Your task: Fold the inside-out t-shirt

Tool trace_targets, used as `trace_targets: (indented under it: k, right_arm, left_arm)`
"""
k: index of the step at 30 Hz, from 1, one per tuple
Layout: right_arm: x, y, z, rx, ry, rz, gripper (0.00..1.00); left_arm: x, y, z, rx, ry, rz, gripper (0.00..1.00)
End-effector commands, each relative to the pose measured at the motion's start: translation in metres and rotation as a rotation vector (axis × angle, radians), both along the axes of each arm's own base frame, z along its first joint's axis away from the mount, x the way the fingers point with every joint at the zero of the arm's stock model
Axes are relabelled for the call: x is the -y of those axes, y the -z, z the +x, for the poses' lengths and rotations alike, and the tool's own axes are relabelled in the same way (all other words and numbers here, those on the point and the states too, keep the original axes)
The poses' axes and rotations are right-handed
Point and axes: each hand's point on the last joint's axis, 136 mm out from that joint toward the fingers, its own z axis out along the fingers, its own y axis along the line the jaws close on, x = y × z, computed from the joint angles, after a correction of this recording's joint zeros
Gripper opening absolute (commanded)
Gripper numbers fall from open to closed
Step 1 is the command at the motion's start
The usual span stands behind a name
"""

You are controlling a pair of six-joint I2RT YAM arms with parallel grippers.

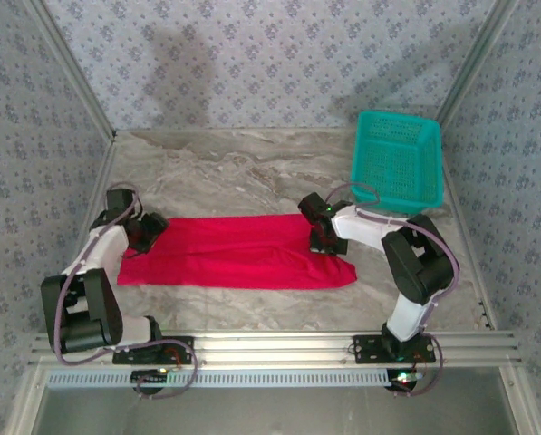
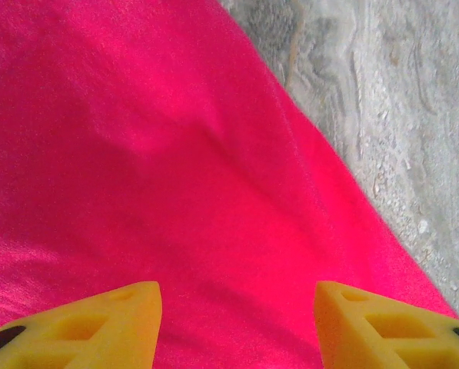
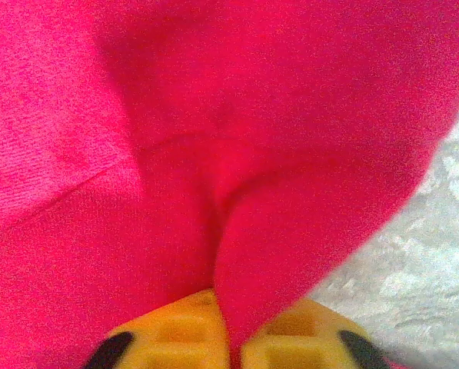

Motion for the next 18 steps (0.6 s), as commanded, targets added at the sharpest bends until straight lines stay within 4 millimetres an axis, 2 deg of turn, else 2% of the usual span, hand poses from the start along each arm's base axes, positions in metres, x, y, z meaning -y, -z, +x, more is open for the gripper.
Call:
trace_targets:
  k: [1,4,9,11,14,18]
  right_arm:
    - [-0.043,0.052,-0.020,-0.106,-0.035,0.173,0.00]
    - [-0.024,0.029,-0.020,-0.085,-0.053,0.120,0.00]
    - [0.031,-0.021,-0.023,-0.045,-0.034,0.047,0.00]
    - [0.047,-0.037,-0.023,-0.022,-0.031,0.053,0.00]
    - [0.060,-0.061,-0.018,0.042,-0.022,0.079,0.00]
    - [0.055,-0.090,-0.008,0.125,-0.032,0.115,0.00]
  left_arm:
    - [0.010,0.002,-0.002,0.004,0.014,-0.017,0.54]
    - [0.024,-0.001,-0.002,0.013,0.033,-0.027,0.53]
    - [0.090,-0.005,-0.001,0.083,0.098,-0.098,0.52]
    - [0.107,-0.011,0.003,0.115,0.113,-0.106,0.52]
    - [0.116,-0.028,0.016,0.153,0.145,-0.091,0.52]
    - [0.114,-0.047,0.028,0.157,0.191,-0.027,0.52]
